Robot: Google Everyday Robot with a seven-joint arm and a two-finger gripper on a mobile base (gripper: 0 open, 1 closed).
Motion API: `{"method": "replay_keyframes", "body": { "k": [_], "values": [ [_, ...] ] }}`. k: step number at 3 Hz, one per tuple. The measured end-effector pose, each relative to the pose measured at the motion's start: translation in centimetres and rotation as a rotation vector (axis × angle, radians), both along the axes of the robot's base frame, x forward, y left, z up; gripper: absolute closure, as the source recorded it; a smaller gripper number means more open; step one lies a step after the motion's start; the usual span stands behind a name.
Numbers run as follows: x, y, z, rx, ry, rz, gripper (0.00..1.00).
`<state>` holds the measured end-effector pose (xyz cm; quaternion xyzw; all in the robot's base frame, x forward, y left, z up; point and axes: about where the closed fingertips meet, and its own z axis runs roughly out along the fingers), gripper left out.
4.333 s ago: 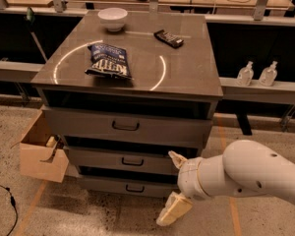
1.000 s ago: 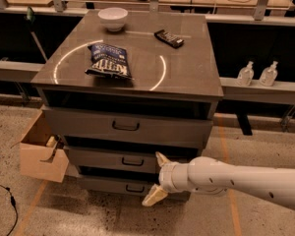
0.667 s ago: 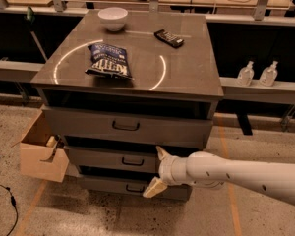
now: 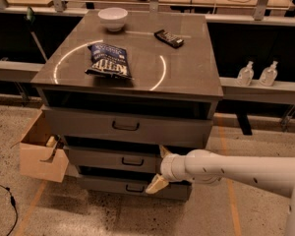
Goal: Place blue chip bag into middle drawer
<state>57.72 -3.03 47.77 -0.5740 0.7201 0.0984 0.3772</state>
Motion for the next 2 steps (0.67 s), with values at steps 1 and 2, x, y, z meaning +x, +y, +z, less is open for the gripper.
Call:
{"method": "replay_keyframes", "body": {
  "k": [1,2],
  "values": [
    [0.9,0.0,-1.3,-0.015,-0.001,-0.01,0.0],
    [1.9,0.4,-2.3,-0.02,-0.005,-0.001,0.0]
  ]
}}
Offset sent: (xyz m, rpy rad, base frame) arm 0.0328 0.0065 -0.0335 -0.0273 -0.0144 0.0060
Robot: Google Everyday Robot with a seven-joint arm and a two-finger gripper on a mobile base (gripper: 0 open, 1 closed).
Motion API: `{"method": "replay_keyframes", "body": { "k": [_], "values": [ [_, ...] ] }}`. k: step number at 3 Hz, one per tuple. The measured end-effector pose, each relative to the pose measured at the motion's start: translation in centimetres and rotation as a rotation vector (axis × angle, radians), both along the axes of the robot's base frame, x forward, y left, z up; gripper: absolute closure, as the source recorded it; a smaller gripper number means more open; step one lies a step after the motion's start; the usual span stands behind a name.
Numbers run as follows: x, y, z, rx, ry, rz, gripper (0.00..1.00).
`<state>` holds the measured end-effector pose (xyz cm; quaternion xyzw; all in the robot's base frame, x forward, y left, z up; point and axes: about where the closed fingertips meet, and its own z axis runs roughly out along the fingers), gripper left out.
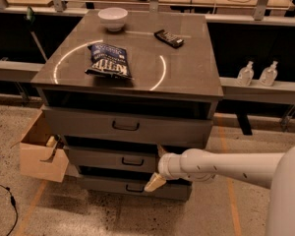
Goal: Place blue chip bag into middle drawer
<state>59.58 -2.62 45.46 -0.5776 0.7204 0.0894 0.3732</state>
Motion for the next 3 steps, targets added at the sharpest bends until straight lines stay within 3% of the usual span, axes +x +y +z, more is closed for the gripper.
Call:
{"method": "replay_keyframes", "body": {
  "k": [3],
  "values": [
    [0.23,0.67,-2.04,-0.007,0.034,0.009,0.72]
  ]
}}
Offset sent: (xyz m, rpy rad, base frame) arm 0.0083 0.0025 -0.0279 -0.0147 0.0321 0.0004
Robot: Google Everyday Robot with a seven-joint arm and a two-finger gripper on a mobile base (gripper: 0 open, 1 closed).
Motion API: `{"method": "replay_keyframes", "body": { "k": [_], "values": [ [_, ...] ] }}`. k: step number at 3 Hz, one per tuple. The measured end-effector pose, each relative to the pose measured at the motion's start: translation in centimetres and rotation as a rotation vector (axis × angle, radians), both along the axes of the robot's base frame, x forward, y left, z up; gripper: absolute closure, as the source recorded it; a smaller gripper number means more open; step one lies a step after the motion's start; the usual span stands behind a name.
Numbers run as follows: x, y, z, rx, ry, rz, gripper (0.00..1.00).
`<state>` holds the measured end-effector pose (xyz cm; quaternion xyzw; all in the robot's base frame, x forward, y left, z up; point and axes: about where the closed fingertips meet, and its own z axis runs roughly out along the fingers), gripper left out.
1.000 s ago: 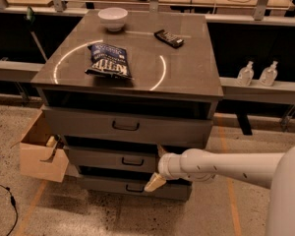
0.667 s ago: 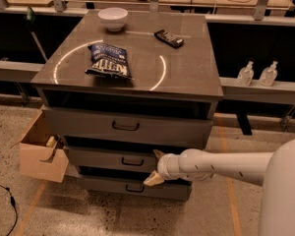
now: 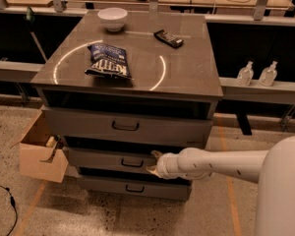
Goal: Place blue chip bag into middle drawer
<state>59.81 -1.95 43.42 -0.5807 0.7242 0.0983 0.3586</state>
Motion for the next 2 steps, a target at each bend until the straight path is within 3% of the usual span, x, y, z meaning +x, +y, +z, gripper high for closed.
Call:
{"method": "replay_keyframes", "body": {
  "k": [1,2],
  "values": [
    [0.0,0.0,0.38,0.0,0.0,0.0,0.95],
    [-0.02,0.0,1.0,0.0,0.0,0.0,1.0]
  ]
}}
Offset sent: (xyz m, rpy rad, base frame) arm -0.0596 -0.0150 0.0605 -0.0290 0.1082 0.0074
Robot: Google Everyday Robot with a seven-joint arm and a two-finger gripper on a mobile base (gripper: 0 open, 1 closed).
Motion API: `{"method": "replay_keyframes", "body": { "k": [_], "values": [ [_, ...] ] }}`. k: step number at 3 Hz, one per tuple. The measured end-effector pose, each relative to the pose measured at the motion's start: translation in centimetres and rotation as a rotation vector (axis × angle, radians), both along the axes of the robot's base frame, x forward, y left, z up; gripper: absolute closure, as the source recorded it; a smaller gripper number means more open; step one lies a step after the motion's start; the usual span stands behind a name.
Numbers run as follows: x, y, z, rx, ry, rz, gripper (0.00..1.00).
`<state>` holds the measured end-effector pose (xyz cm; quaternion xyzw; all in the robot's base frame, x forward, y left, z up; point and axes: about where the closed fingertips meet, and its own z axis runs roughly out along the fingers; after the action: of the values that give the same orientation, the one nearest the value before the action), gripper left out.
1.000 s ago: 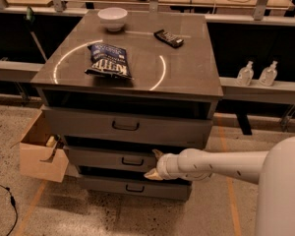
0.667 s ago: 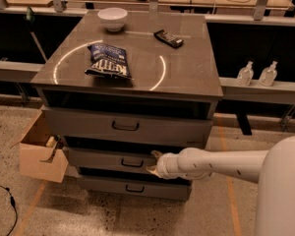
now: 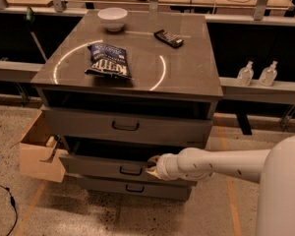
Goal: Place blue chip bag into middle drawer
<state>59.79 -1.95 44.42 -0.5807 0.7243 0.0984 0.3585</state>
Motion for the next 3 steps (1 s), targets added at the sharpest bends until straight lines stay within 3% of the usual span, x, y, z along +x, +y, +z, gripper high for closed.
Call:
{"method": "replay_keyframes", "body": {
  "k": [3],
  "values": [
    [-1.8,-0.3,1.3,-0.002,0.045,0.004,1.0]
  ]
}}
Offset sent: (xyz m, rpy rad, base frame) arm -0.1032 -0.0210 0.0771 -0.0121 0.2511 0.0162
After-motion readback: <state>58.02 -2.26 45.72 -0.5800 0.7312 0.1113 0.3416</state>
